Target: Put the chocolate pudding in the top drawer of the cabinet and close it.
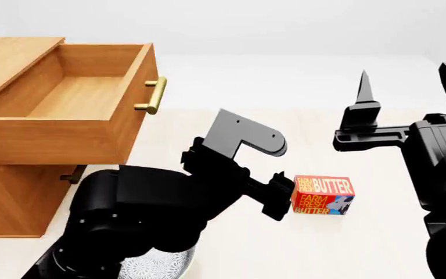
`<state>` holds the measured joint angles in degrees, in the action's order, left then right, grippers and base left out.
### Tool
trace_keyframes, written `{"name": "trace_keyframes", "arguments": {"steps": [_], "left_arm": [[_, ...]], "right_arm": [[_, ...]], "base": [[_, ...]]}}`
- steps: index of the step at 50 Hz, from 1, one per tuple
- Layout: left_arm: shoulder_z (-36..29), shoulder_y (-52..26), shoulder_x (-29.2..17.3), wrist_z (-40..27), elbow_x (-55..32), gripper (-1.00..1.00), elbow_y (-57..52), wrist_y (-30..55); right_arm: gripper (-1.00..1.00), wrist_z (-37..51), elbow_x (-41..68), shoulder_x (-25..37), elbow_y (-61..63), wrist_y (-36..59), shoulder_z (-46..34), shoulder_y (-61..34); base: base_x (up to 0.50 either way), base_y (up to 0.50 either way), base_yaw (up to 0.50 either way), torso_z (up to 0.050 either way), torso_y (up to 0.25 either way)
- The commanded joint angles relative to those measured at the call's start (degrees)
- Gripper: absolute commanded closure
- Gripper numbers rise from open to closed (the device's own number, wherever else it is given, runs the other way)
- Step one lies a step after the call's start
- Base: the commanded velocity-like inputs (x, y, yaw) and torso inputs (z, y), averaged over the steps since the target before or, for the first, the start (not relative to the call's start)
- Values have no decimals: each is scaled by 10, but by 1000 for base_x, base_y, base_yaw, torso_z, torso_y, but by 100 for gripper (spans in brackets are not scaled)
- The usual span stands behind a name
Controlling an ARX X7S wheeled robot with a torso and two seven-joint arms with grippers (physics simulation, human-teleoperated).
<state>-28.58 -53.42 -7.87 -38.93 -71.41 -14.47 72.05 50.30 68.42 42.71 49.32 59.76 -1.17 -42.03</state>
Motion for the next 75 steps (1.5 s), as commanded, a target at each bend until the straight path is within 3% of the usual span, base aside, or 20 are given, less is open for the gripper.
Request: {"name": "trace_keyframes", "arguments": {"steps": [1, 28, 50, 67, 75], "left_arm": [[-45, 2, 13, 53, 76, -100, 86, -53], [-80, -76, 64, 124, 181, -100, 397, -195], [-94, -137, 70, 125, 179, -100, 563, -270], [-133, -173, 76, 162, 167, -100, 704, -332], [-149, -164, 65, 157, 140, -100, 678, -328]], "right_arm": [[-100, -9, -7, 5, -2, -12, 6, 14], [-100, -9, -5, 15, 0, -24, 13, 26], [-100, -14, -15, 18, -3, -33, 10, 37], [-100, -16, -19, 15, -11, -35, 1, 37], [-100, 5, -6, 14, -15, -22, -3, 26]], "base": [[0, 0, 0, 0, 0], [0, 0, 0, 0, 0], [0, 0, 0, 0, 0], [0, 0, 0, 0, 0], [0, 0, 0, 0, 0]]}}
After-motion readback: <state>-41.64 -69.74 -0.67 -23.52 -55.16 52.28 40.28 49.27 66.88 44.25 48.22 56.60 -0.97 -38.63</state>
